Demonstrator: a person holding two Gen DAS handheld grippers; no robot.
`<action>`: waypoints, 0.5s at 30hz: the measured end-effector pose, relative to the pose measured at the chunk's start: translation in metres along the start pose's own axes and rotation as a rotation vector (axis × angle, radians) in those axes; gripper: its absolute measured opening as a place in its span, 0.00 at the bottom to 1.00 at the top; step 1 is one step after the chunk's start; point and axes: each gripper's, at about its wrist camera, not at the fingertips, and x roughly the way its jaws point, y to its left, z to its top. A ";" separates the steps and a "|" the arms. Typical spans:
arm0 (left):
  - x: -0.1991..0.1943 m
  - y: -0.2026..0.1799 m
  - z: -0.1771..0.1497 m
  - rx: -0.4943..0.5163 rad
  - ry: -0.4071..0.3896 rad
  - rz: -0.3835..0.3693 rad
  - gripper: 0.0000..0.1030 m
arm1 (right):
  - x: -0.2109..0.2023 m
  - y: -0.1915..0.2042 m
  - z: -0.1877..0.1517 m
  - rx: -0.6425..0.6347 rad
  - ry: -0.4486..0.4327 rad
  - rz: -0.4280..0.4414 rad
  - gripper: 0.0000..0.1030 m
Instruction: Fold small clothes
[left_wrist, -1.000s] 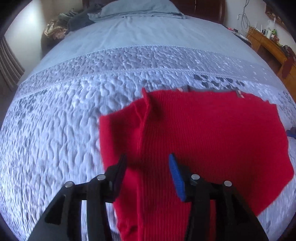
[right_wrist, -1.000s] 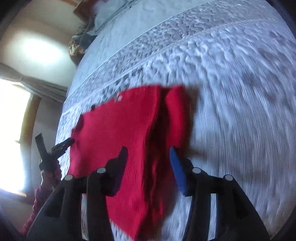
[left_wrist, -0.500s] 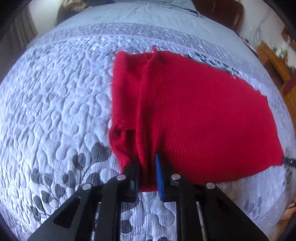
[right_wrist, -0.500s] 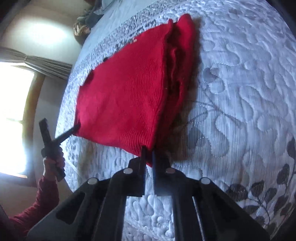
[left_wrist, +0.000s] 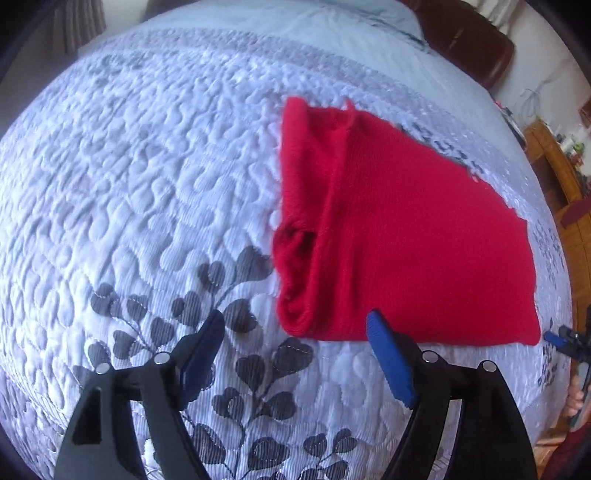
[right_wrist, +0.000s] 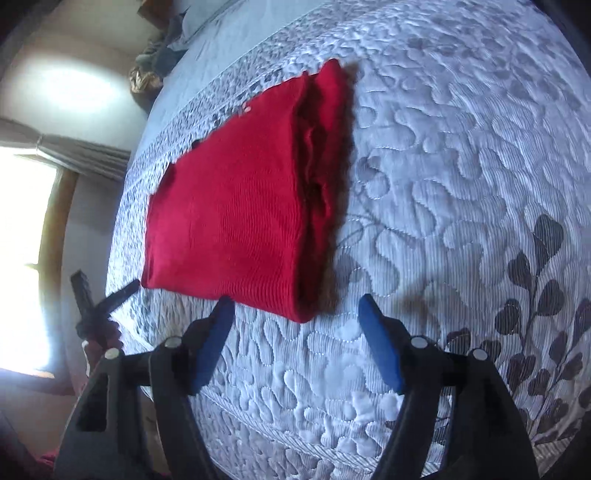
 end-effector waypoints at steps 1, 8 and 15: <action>0.005 0.002 0.002 -0.019 0.012 -0.013 0.77 | 0.006 -0.003 0.002 0.018 0.015 0.022 0.70; 0.028 -0.016 0.026 -0.032 0.050 -0.115 0.75 | 0.050 -0.007 0.020 0.079 0.107 0.157 0.62; 0.034 -0.017 0.028 -0.064 0.059 -0.098 0.16 | 0.065 -0.013 0.019 0.134 0.128 0.252 0.14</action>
